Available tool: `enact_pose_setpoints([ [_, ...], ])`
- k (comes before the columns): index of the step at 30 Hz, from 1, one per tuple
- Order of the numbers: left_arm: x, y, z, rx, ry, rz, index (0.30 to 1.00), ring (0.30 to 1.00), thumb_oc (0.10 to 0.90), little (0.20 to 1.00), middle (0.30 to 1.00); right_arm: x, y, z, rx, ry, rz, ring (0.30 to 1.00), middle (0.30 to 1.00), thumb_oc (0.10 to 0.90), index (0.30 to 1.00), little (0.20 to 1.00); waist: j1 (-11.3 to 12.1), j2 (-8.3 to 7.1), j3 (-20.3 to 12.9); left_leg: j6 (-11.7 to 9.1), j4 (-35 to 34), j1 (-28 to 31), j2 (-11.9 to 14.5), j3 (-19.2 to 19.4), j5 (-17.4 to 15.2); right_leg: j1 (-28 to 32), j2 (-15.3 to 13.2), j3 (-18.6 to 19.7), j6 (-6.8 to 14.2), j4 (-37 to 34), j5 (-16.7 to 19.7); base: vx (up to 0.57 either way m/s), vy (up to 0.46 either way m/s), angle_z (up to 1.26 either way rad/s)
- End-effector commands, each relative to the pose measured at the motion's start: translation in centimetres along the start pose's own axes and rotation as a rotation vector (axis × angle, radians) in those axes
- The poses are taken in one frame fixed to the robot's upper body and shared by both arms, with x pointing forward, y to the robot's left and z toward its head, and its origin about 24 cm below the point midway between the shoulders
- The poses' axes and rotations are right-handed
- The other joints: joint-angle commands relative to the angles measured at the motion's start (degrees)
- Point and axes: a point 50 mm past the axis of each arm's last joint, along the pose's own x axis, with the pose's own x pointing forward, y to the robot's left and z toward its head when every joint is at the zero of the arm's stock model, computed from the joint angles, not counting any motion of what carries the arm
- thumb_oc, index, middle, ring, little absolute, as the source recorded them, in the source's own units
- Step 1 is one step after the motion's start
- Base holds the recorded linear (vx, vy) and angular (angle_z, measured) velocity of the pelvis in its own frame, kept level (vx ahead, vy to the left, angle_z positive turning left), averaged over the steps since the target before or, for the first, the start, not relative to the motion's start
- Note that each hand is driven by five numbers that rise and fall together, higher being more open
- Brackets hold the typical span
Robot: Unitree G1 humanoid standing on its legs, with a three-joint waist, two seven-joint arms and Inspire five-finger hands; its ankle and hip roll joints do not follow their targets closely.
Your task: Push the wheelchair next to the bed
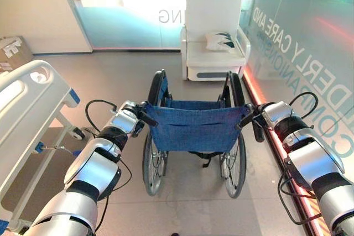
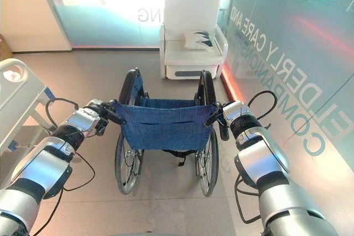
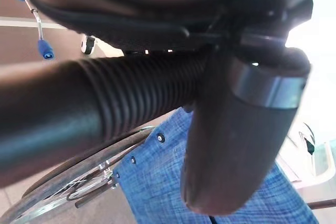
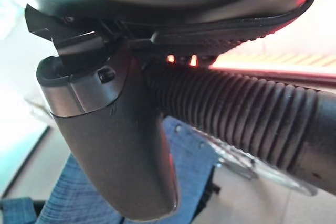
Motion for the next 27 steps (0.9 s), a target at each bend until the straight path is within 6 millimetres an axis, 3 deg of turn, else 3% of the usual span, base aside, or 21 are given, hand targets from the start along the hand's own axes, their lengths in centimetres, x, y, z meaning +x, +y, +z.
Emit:
enact_pose_setpoints([
  [1,0.6,1.0,-4.3,0.059,0.214,0.011,0.900,0.900,0.800,0.900,0.900,0.6,-1.9,-2.3,-0.024,0.069,-0.095,0.900,0.900,0.800,0.900,0.900,1.43,-0.26,3.37,0.43,1.94,-0.28,-3.63,2.03,-3.60,-3.77,-0.70,2.72,0.14,3.12,2.89,0.00,0.000,0.00],
  [2,0.6,0.9,-4.3,0.061,0.216,0.008,0.867,0.867,0.778,0.867,0.867,0.6,-1.9,-2.3,-0.024,0.066,-0.092,0.900,0.900,0.800,0.900,0.900,1.43,-0.25,3.37,0.42,1.93,-0.27,-3.63,2.03,-3.59,-3.76,-0.70,2.72,0.14,3.10,2.91,0.00,0.000,0.00],
  [3,0.6,0.8,-4.4,0.065,0.223,-0.018,0.549,0.549,0.566,0.549,0.549,0.5,-1.7,-1.9,-0.036,0.048,-0.083,0.811,0.811,0.740,0.811,0.811,1.30,-0.23,3.43,0.43,1.87,-0.19,-3.59,2.16,-3.59,-3.79,-0.77,2.67,0.13,3.11,2.93,0.00,0.000,0.00],
  [4,0.6,0.8,-4.4,0.065,0.223,-0.019,0.486,0.486,0.524,0.486,0.486,0.5,-1.7,-1.9,-0.036,0.046,-0.081,0.639,0.639,0.626,0.639,0.639,1.29,-0.22,3.44,0.43,1.88,-0.20,-3.58,2.18,-3.58,-3.79,-0.77,2.67,0.13,3.10,2.93,0.00,0.000,0.00],
  [5,0.6,0.7,-4.2,0.068,0.211,-0.028,0.300,0.300,0.400,0.300,0.300,0.5,-1.6,-1.5,-0.040,0.023,-0.072,0.300,0.300,0.400,0.300,0.300,1.24,-0.16,3.47,0.40,1.89,-0.22,-3.55,2.30,-3.56,-3.79,-0.78,2.67,0.13,3.09,2.92,0.00,0.000,0.00],
  [18,0.6,-0.2,-2.6,0.142,0.109,-0.035,0.300,0.300,0.400,0.300,0.300,0.3,-1.2,-0.4,-0.159,-0.048,-0.095,0.300,0.300,0.400,0.300,0.300,1.13,0.14,3.16,0.41,2.36,-0.22,-3.54,2.52,-3.83,-3.41,-0.97,2.77,0.08,3.13,2.61,0.00,0.001,0.00],
  [21,0.5,-1.0,-0.9,0.059,-0.006,-0.032,0.300,0.300,0.400,0.300,0.300,0.0,-0.9,0.3,-0.197,-0.072,-0.105,0.300,0.300,0.400,0.300,0.300,1.05,0.13,2.92,0.41,2.35,-0.16,-3.61,2.47,-3.90,-3.38,-1.00,2.86,0.00,3.22,2.43,0.00,0.000,0.00],
  [27,0.0,-2.3,0.7,-0.128,-0.160,-0.006,0.300,0.300,0.400,0.300,0.300,0.3,-0.4,-0.1,-0.217,-0.094,-0.124,0.300,0.300,0.400,0.300,0.300,1.27,0.00,2.32,0.51,3.00,-0.12,-3.58,2.53,-4.27,-3.22,-1.21,2.86,-0.04,3.80,1.99,0.01,0.014,0.00],
])
